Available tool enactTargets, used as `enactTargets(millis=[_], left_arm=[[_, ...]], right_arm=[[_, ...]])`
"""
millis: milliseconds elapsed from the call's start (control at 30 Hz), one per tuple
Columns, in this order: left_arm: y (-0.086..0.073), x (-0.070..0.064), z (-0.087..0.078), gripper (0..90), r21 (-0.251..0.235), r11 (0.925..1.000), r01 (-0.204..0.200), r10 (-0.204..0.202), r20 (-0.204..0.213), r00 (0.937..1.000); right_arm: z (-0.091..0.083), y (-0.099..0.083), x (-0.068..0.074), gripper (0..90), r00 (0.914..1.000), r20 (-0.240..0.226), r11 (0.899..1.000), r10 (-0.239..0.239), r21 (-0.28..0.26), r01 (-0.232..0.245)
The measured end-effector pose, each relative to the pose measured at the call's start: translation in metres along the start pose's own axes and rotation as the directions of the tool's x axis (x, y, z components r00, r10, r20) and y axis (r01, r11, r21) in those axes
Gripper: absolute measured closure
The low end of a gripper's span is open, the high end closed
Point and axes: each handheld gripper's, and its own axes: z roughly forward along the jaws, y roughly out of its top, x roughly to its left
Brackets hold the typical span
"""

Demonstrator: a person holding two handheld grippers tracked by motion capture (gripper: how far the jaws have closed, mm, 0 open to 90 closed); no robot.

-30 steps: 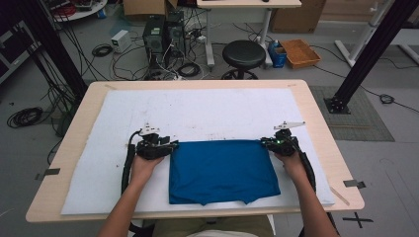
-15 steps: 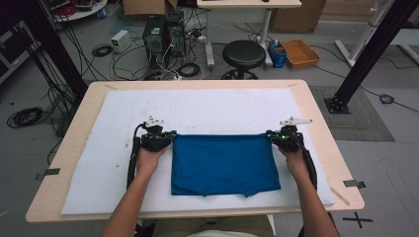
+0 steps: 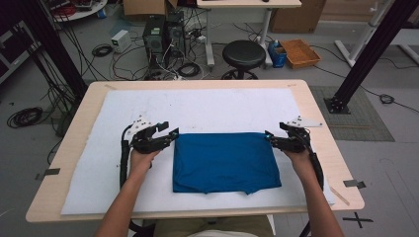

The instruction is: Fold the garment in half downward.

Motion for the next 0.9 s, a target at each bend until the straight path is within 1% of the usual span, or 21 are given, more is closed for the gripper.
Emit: enactTargets(millis=[33,67,100,133,200,233,267,367,400,500,567,600,667,767,900], left_arm=[[0.000,-0.001,-0.004,36.5,-0.010,0.9999,-0.013,0.013,0.027,0.9995],[0.001,-0.002,-0.009,35.8,-0.015,0.9991,-0.039,0.040,0.040,0.9984],[0.001,-0.004,-0.012,33.7,-0.015,0.9979,-0.063,0.063,0.043,0.9970],[0.000,-0.005,-0.015,32.4,-0.016,0.9970,-0.075,0.076,0.060,0.9953],[-0.002,-0.007,-0.019,29.2,-0.012,0.9967,-0.080,0.081,0.067,0.9945],[-0.002,-0.007,-0.020,26.5,-0.006,0.9962,-0.086,0.087,0.061,0.9944],[-0.001,-0.008,-0.021,24.8,-0.002,0.9958,-0.091,0.091,0.042,0.9949],[-0.002,-0.009,-0.025,24.6,-0.013,0.9963,-0.085,0.085,0.010,0.9963],[-0.005,-0.010,-0.027,24.6,-0.013,0.9962,-0.086,0.086,-0.003,0.9963],[-0.009,-0.011,-0.028,24.6,0.000,0.9957,-0.093,0.093,-0.020,0.9955],[-0.010,-0.011,-0.028,24.6,-0.003,0.9964,-0.084,0.084,-0.020,0.9962],[-0.010,-0.011,-0.029,24.6,-0.005,0.9958,-0.091,0.091,-0.025,0.9955],[-0.010,-0.010,-0.031,24.6,-0.010,0.9952,-0.098,0.097,-0.028,0.9949],[-0.009,-0.008,-0.033,24.6,-0.029,0.9960,-0.085,0.084,-0.035,0.9958],[-0.009,-0.006,-0.035,24.6,-0.034,0.9967,-0.075,0.073,-0.045,0.9963]], right_arm=[[-0.004,0.001,0.001,21.0,1.0000,-0.009,1.000,-0.003,-0.016,0.003],[-0.008,0.001,0.003,20.8,0.9998,-0.019,1.000,-0.007,-0.026,0.006],[-0.012,0.000,0.004,20.8,0.9995,-0.029,0.999,-0.013,-0.035,0.012],[-0.015,-0.001,0.005,20.8,0.9990,-0.040,0.999,-0.020,-0.041,0.019],[-0.022,-0.005,0.006,20.8,0.9975,-0.056,0.998,-0.044,-0.052,0.041],[-0.025,-0.007,0.007,20.8,0.9969,-0.065,0.998,-0.044,-0.055,0.040],[-0.027,-0.009,0.007,20.7,0.9967,-0.067,0.997,-0.046,-0.058,0.043],[-0.034,-0.015,0.005,20.8,0.9977,-0.058,0.998,-0.035,-0.062,0.032],[-0.037,-0.017,0.005,20.7,0.9978,-0.057,0.997,-0.033,-0.070,0.029],[-0.044,-0.018,0.004,19.9,0.9982,-0.052,0.994,-0.031,-0.106,0.025],[-0.048,-0.017,0.002,19.8,0.9984,-0.050,0.992,-0.026,-0.125,0.020],[-0.049,-0.017,0.002,19.8,0.9988,-0.044,0.991,-0.022,-0.132,0.016],[-0.049,-0.017,0.000,19.8,0.9992,-0.037,0.991,-0.013,-0.133,0.008],[-0.048,-0.018,-0.003,19.8,0.9996,-0.028,0.992,-0.001,-0.128,-0.003],[-0.047,-0.021,-0.006,19.7,0.9996,-0.026,0.993,0.007,-0.114,-0.010]])
